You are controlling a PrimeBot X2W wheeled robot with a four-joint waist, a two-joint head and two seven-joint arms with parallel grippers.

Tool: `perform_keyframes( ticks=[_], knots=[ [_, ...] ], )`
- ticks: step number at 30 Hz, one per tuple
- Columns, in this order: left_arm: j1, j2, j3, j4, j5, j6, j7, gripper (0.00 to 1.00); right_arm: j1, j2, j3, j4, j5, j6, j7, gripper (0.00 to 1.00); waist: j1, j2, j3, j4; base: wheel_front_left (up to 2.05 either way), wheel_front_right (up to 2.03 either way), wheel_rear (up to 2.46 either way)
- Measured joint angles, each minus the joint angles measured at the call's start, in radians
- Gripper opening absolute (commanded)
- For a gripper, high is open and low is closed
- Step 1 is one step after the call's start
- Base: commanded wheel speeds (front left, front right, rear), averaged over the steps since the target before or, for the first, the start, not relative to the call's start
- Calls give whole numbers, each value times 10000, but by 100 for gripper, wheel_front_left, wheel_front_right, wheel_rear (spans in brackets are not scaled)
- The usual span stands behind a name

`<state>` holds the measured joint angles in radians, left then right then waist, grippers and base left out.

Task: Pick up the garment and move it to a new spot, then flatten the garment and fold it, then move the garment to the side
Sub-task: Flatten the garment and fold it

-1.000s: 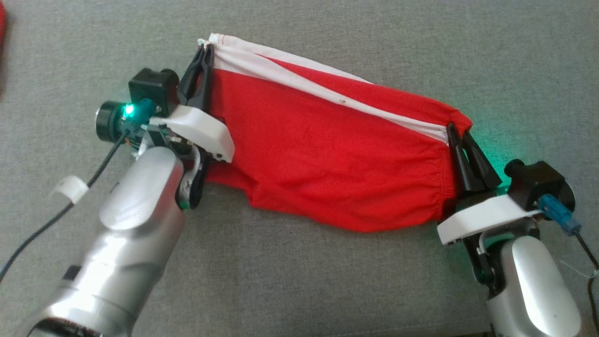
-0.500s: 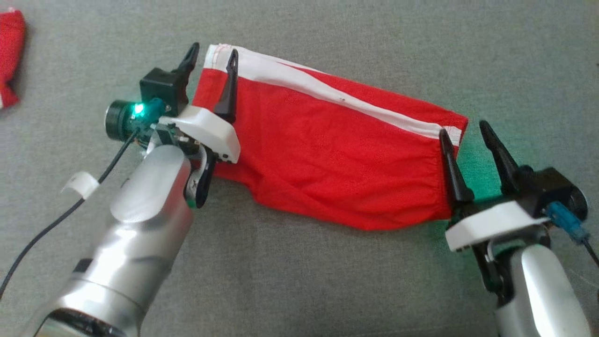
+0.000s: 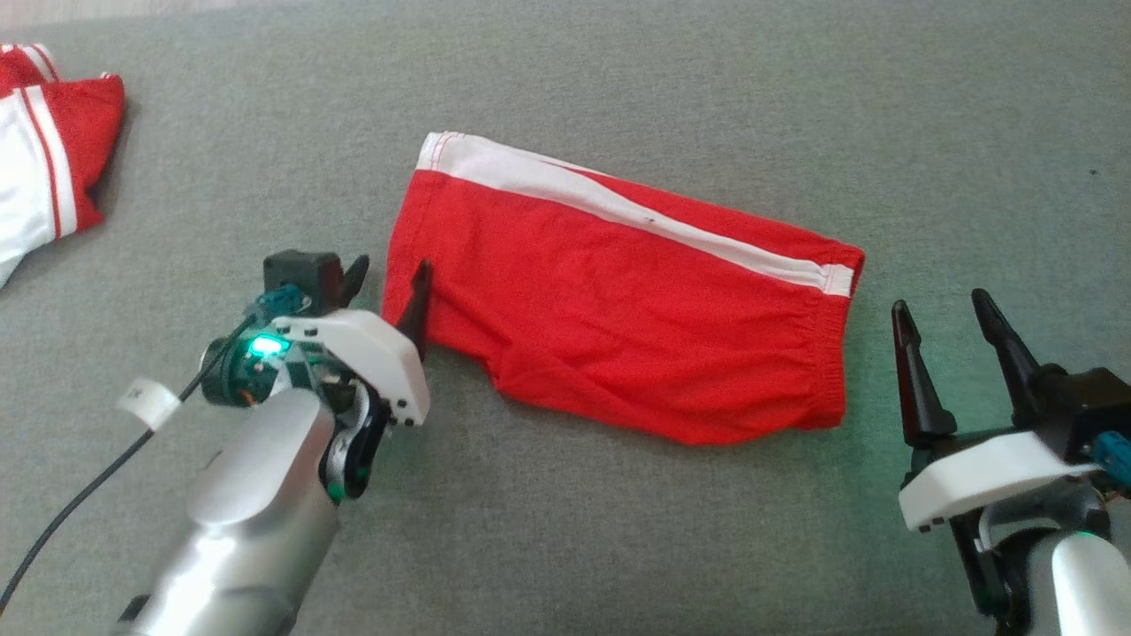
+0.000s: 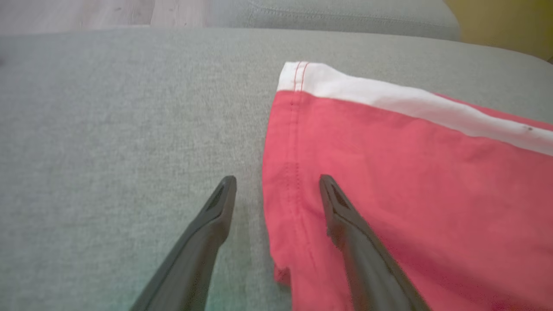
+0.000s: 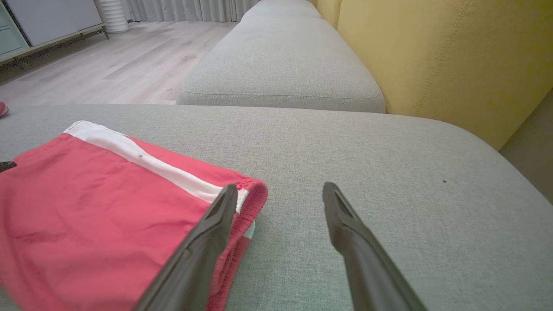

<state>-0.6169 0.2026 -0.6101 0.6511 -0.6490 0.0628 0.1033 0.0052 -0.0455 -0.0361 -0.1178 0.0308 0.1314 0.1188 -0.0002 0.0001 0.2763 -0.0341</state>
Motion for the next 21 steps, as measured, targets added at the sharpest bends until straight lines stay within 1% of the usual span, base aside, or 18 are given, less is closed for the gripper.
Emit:
perform_keyframes(
  ticks=[3, 5, 8, 12, 13, 14, 15, 16, 17, 18, 21],
  knots=[
    [233, 102, 38, -245, -343, -111, 483, 100, 92, 0, -42, -219, 2, 0, 132, 100, 1, 0, -68, -88, 0, 0, 0],
    [357, 86, 132, -405, -660, -115, 731, 100, 91, 0, -58, -307, 2, 0, 146, 100, 1, 0, -92, -142, 0, 0, 0],
    [411, 121, 209, -476, -849, -128, 1118, 100, 92, 2, -50, -324, 4, 0, 222, 100, 1, 0, -118, -238, 0, 0, 0],
    [505, 128, 244, -756, -1233, -380, 1569, 100, 92, 2, -2, -355, 33, 0, 222, 100, 2, 0, -138, -361, 0, 0, 0],
    [505, 128, 244, -756, -1233, -380, 1569, 100, 92, 2, -2, -355, 33, 0, 222, 100, 2, 0, -138, -361, 0, 0, 0],
    [530, 117, 228, -821, -1306, -430, 1674, 88, 92, 2, 2, -364, 35, 0, 222, 100, 2, 0, -149, -384, 0, 0, 0],
    [544, 113, 192, -878, -1346, -460, 1770, 62, 93, 2, -2, -364, 33, 0, 222, 100, 2, 0, -164, -398, 0, 0, 0],
    [558, 115, 153, -928, -1348, -462, 1877, 44, 93, 2, -2, -364, 33, 0, 221, 100, 2, 0, -180, -409, 0, 0, 0],
    [597, 117, 119, -972, -1346, -460, 1919, 30, 94, 2, -2, -362, 35, 0, 219, 100, 3, 0, -200, -415, 0, 0, 0],
    [681, 117, 105, -1014, -1344, -449, 1908, 0, 94, 2, -4, -359, 33, 0, 217, 100, 3, 0, -228, -419, 0, 0, 0],
    [985, 117, 96, -1095, -1327, -351, 1641, 0, 93, 2, -42, -359, 35, 0, 207, 100, 2, 0, -340, -407, 0, 0, 0]
  ],
)
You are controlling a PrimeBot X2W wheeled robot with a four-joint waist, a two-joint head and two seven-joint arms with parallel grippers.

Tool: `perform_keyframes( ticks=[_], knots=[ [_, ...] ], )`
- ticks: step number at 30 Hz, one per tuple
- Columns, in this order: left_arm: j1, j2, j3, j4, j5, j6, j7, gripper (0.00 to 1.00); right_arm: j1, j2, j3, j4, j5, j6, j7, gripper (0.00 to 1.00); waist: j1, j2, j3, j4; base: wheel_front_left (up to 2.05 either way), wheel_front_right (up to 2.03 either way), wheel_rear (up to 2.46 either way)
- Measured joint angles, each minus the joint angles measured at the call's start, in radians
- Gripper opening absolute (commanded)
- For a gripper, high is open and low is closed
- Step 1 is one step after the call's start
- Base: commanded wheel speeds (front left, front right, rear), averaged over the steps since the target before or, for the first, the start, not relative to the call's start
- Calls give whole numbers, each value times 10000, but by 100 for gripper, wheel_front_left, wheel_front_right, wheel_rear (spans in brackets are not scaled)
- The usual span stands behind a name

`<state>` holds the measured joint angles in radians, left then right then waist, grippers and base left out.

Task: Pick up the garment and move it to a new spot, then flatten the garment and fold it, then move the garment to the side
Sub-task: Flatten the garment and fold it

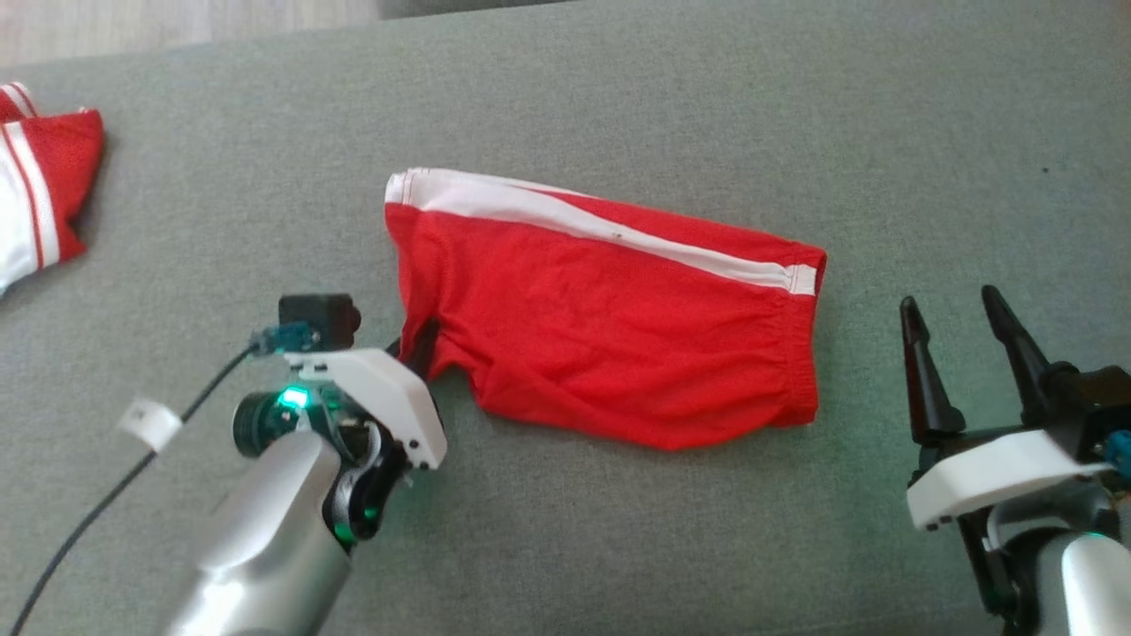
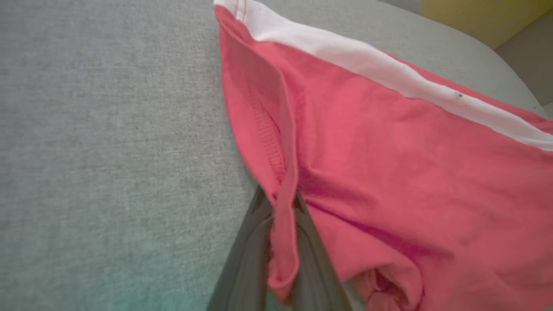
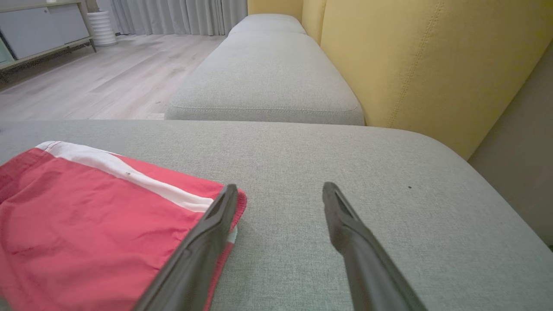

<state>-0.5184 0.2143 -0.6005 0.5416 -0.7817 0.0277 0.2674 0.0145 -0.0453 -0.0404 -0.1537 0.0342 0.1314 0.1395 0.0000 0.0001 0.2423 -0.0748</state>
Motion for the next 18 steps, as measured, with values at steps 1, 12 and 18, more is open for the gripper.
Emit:
perform_keyframes(
  ticks=[1, 12, 18],
  knots=[
    [87, 0, 13, -27, -4, 6, -113, 0, 1, 0, -40, 4, 0, 0, -4, 100, 0, 0, -44, 25, 0, 0, 0],
    [2598, 33, 387, -1670, -387, 731, -1373, 0, 420, 8, -855, 71, -4, 0, 29, 100, -1, 0, -913, 819, 0, 0, 0],
    [3728, 107, 545, -2351, -476, 1191, -1887, 30, 416, 8, -926, 69, -4, 0, 123, 100, -1, 0, -1162, 1144, 0, 0, 0]
  ],
)
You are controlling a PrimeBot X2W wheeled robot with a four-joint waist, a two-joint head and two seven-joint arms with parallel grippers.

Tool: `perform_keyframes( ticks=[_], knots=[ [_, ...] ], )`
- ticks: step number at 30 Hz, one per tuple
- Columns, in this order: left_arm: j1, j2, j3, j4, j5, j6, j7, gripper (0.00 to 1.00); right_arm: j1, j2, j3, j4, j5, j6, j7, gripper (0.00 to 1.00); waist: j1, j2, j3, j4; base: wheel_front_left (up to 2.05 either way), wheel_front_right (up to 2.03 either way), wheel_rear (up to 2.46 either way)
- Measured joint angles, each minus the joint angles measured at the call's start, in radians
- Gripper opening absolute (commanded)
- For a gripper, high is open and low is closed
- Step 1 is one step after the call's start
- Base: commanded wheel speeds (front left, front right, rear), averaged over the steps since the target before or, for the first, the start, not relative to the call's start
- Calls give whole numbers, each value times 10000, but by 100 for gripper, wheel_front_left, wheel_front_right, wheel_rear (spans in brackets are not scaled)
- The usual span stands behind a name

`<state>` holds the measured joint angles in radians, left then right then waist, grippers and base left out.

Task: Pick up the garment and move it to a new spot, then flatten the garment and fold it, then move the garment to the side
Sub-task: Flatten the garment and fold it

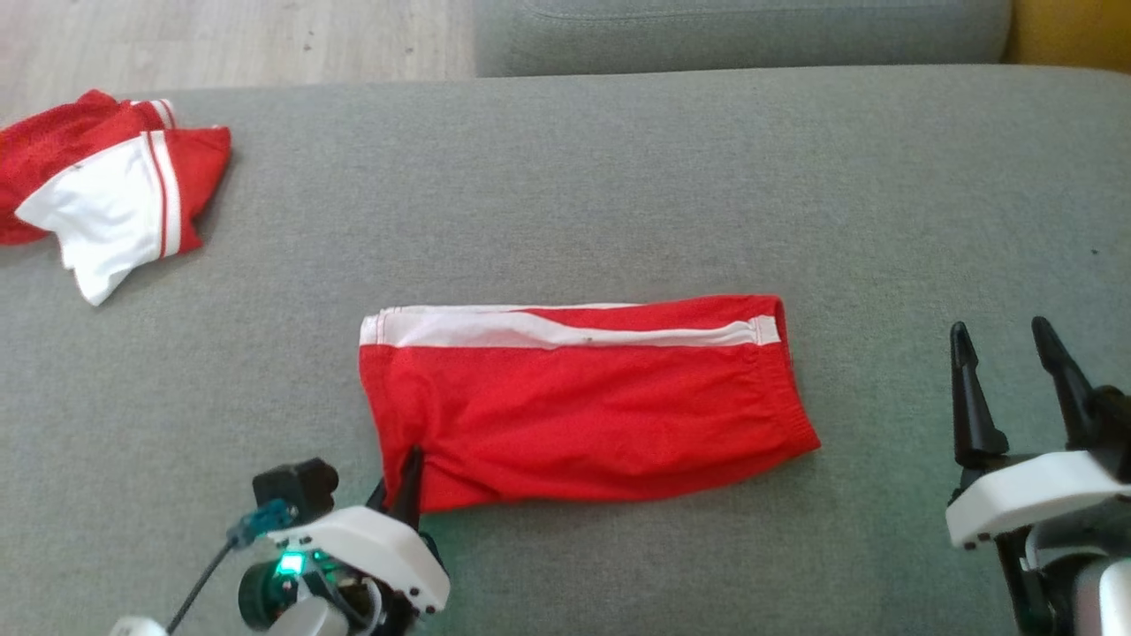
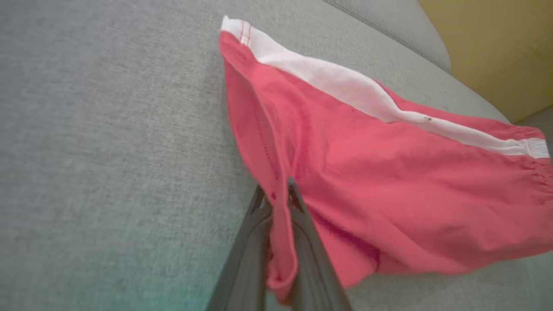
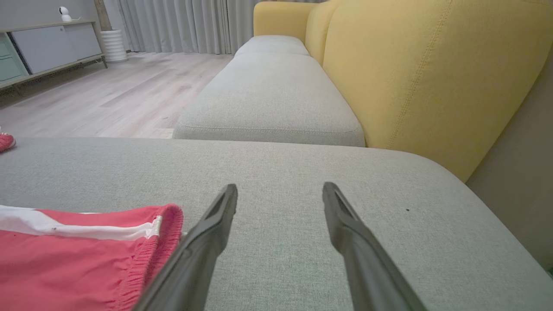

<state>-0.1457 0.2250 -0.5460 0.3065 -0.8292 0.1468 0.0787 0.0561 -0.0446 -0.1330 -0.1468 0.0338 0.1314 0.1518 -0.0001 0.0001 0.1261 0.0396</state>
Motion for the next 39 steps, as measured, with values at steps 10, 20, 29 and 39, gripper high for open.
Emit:
perform_keyframes(
  ticks=[10, 20, 29, 39],
  knots=[
    [57, 67, 339, -700, 548, 313, -1398, 100, -17, 0, 307, 376, -111, 0, 232, 100, 1, 0, -93, 108, 0, 0, 0],
    [345, 669, 957, -1927, 926, 922, -2385, 100, -346, -2, 1674, 1296, -349, 0, 1565, 100, 1, 0, -312, 484, 0, 0, 0],
    [1064, 878, 1118, -2215, 1012, 1350, -2476, 100, -1732, -42, 1732, 3298, -447, 0, 2571, 100, 2, 0, -208, 1106, 0, 0, 0],
    [1150, 993, 1290, -2468, 984, 1436, -2608, 100, -2106, -382, 1586, 4688, 825, 0, 3979, 42, 1, 0, -131, 1360, 0, 0, 0]
  ],
)
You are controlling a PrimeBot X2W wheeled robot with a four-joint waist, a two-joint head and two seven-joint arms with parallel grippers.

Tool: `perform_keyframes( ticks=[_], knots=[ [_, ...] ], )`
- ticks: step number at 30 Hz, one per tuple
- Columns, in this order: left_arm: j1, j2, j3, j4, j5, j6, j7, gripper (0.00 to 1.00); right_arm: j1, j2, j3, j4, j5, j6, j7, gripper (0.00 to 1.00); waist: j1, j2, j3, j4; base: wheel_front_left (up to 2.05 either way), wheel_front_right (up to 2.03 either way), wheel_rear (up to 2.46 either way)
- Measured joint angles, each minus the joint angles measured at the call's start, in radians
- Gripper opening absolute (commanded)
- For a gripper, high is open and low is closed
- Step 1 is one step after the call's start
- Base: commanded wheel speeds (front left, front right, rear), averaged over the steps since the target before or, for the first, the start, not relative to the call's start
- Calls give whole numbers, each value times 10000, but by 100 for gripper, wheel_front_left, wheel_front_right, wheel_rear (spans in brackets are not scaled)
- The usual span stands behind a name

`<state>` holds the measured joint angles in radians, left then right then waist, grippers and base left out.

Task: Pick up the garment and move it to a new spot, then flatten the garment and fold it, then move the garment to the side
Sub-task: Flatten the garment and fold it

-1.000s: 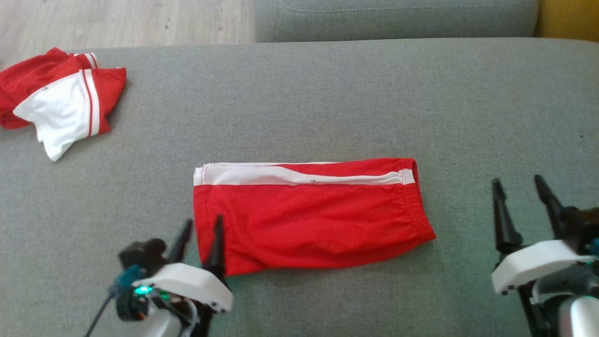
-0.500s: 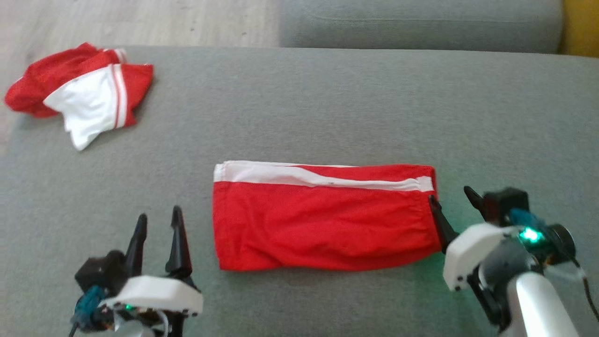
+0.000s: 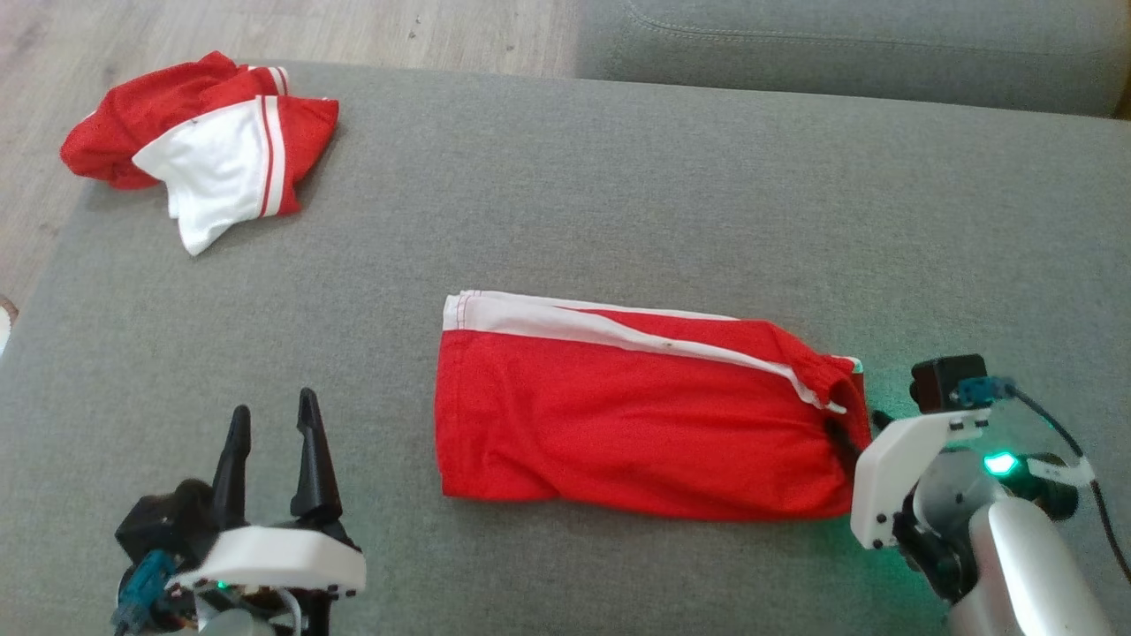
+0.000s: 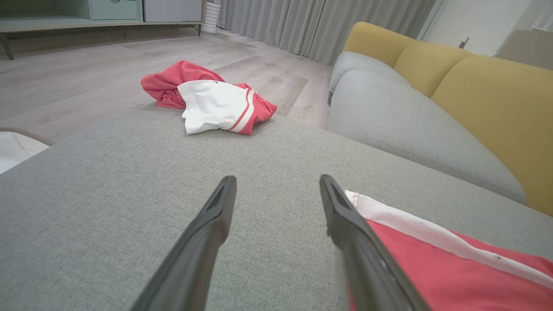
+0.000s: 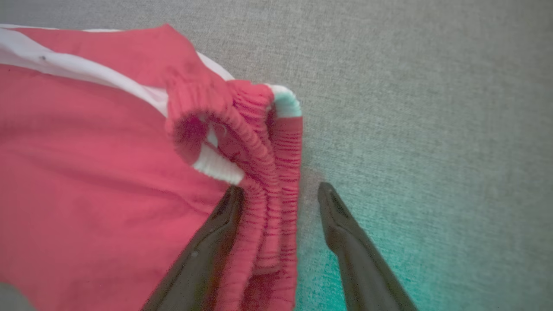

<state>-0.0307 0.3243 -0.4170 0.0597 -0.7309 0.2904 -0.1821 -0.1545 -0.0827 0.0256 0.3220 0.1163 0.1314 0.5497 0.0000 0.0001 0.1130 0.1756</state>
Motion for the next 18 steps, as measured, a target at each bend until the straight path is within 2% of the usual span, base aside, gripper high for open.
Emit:
perform_keyframes(
  ticks=[1, 2, 3, 10, 18],
  knots=[
    [1, 0, -2, -6, 0, 0, -6, 100, -58, -13, 27, 33, 199, 0, 75, 30, 0, 0, 4, -22, 0, 0, 0],
    [1, 0, -8, -17, 2, 0, -23, 100, -93, -19, 61, 54, 385, 0, 146, 9, 0, 0, 9, -48, 0, 0, 0],
    [1, 0, -13, -29, 2, 0, -40, 100, -122, -50, 90, 71, 531, 0, 153, 0, 0, 0, 15, -81, 0, 0, 0],
    [-5, -6, -84, -115, 19, 10, -38, 100, -252, -407, 263, -56, 1262, 2, 364, 0, 0, 0, 59, -345, 0, 0, 0],
    [-16, -15, -349, -255, 109, 10, 48, 100, -241, -2034, -859, -669, 1659, 0, 869, 0, 0, 0, 7, -571, 0, 0, 0]
  ],
)
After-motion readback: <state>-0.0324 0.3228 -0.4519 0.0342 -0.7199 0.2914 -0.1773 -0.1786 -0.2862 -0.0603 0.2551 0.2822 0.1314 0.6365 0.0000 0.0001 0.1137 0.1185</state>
